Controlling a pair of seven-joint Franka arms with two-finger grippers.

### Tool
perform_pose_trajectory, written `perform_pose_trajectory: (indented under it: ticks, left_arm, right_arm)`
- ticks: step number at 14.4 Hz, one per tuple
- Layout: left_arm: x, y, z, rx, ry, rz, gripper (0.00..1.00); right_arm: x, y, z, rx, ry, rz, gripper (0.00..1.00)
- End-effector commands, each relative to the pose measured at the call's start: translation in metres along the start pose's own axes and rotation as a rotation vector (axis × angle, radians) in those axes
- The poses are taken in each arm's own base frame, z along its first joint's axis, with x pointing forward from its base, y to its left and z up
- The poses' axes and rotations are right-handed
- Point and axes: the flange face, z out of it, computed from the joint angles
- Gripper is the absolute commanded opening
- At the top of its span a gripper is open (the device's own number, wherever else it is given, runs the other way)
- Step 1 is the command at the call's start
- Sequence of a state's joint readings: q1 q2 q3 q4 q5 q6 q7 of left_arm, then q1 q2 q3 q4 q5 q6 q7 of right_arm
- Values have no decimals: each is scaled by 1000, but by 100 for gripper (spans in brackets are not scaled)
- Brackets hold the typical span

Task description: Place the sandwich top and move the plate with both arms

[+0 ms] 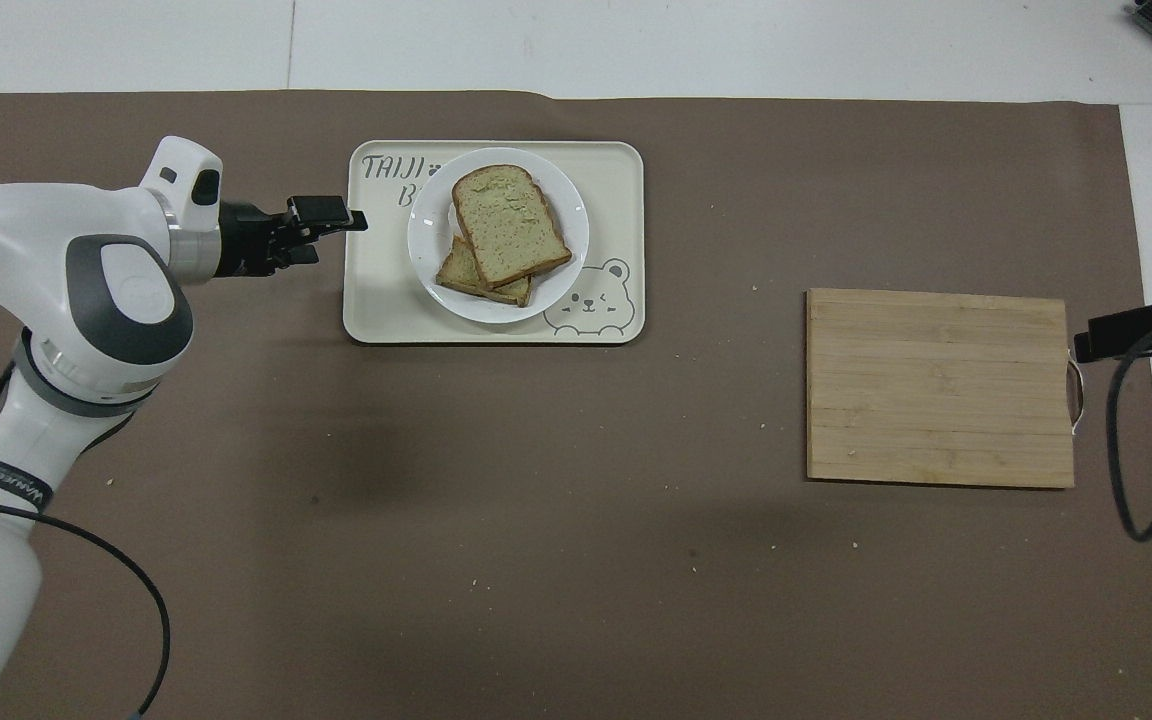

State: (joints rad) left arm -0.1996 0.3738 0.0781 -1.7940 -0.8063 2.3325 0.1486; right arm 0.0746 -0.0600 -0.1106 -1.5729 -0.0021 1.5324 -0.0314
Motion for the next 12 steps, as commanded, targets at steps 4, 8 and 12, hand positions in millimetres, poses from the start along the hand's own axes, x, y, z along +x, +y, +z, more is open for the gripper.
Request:
perform_pose_trajectory:
  ticks: [4,8,12]
  left_arm:
    - [0,-5,-76,329,-125,111,100]
    - [-14,8,-133,515,-172,225,100]
    - [-58,44,-220,519,-209,250,100]
  right_arm:
    - [-7,2,-2,2,7,-25,100]
    - [-8,-8,-2,-7,0,-47,100]
    - [-12,-6,2,-18,-34,-40,100]
